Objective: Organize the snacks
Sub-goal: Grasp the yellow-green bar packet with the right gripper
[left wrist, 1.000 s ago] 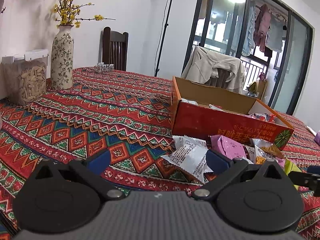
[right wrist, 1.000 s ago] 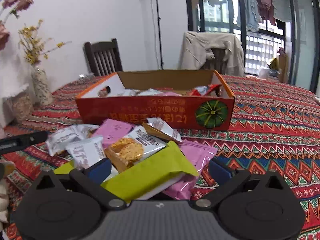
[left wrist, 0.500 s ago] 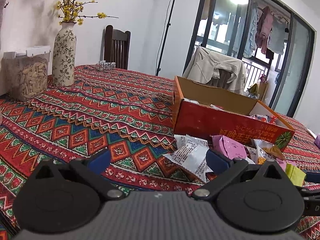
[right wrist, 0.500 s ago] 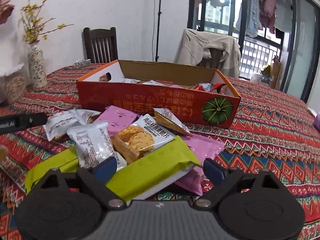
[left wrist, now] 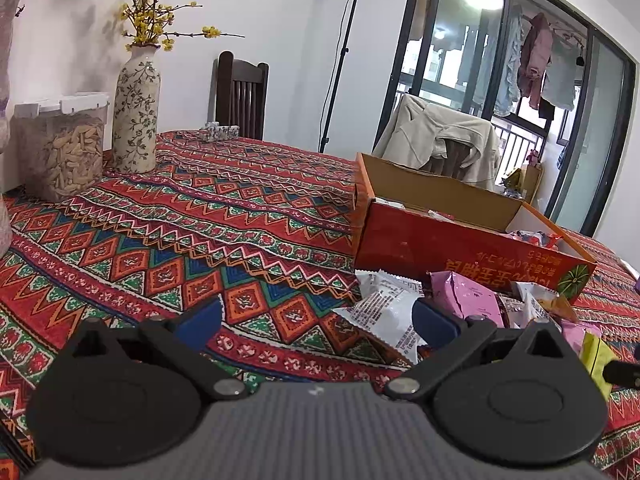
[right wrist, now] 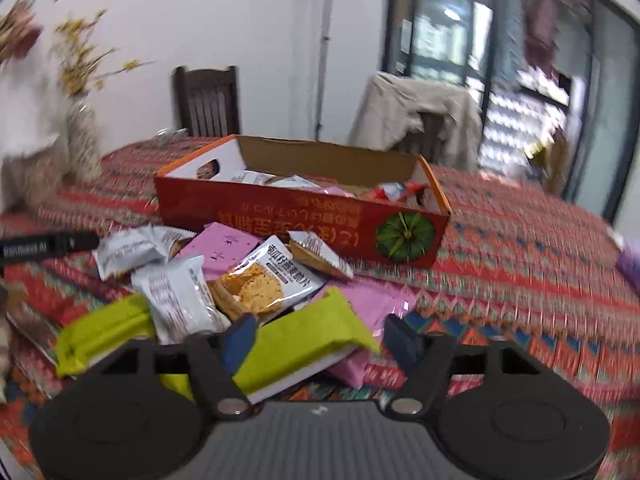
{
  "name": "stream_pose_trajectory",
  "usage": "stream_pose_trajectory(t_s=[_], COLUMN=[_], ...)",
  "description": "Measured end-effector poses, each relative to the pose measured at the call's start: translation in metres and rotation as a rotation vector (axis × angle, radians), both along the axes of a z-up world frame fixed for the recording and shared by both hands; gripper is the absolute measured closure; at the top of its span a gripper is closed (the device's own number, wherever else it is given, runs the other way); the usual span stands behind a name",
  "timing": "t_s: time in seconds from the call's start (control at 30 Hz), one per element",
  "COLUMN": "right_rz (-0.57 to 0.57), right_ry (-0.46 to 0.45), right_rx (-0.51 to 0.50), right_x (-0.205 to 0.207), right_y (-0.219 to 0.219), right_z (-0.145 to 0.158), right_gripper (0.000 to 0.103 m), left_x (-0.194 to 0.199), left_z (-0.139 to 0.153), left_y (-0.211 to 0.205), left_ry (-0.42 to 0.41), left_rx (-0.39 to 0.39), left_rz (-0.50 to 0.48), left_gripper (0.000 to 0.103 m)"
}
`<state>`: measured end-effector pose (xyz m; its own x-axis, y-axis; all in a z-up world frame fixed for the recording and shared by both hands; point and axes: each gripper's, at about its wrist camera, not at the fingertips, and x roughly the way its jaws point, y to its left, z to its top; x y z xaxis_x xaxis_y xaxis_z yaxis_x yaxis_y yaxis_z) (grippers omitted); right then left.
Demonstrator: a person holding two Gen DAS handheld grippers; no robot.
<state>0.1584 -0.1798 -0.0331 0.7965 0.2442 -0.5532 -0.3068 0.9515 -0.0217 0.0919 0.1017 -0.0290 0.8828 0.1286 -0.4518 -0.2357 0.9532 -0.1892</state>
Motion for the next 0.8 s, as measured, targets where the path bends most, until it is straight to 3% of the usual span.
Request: stream_pose_trajectory(t_s=[0.13, 0.3, 0.4, 0.6, 0.73, 0.8], right_rz=[-0.044, -0.147, -0.146, 0.004, 0.086, 0.107], right_ry=[0.074, 0.082, 0.059, 0.047, 0.048, 0.052], right_rx=[0.096, 0.016, -0.041, -0.119, -0.195, -0.22], right_x=[-0.002, 0.012, 0.012, 0.001, -0.002, -0.002], right_y=[0.009, 0.038, 0.047, 0.041, 0.024, 0.015], right_z=[-0.009, -0.021, -0.025, -0.022, -0.019, -0.019], right_gripper=[0.027, 0.026, 0.026, 0.044, 0.066, 0.067], left_x=[0.0, -0.002, -0.002, -0.002, -0.002, -0.002], left_z=[0.0, 0.0, 0.0, 0.0, 0.0, 0.0], left_y=[0.0, 0.0, 0.001, 0.002, 0.002, 0.001], left_ry=[-0.002, -0.013, -0.013, -0.01, -0.007, -0.006], left_rx=[0.0, -0.005, -0.013, -0.021, -0.019, -0.016], left_rz=[-0.003, -0.008, -0.013, -0.01, -0.004, -0.002], left_gripper=[0.0, 0.0, 0.0, 0.0, 0.0, 0.0])
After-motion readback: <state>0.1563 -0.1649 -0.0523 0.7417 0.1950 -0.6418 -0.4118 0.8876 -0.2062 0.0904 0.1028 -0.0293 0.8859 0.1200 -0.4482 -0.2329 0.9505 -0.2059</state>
